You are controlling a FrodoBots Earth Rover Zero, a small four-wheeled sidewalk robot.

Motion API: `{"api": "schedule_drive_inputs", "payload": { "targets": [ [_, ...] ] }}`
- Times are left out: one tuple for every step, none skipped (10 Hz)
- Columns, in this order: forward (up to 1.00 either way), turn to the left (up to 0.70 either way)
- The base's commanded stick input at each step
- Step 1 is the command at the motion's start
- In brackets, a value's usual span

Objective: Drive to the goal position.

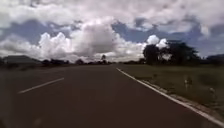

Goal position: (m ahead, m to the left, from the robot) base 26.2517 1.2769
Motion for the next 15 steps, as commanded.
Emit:
{"api": "schedule_drive_inputs", "payload": {
  "targets": [
    [1.0,0.0],
    [1.0,0.0],
    [1.0,0.0],
    [1.0,0.0],
    [1.0,0.0],
    [1.0,0.0],
    [1.0,0.0],
    [1.0,0.0],
    [1.0,0.0],
    [1.0,0.23],
    [1.0,0.06],
    [1.0,0.0],
    [1.0,0.0],
    [1.0,0.0],
    [1.0,0.0]
  ]
}}
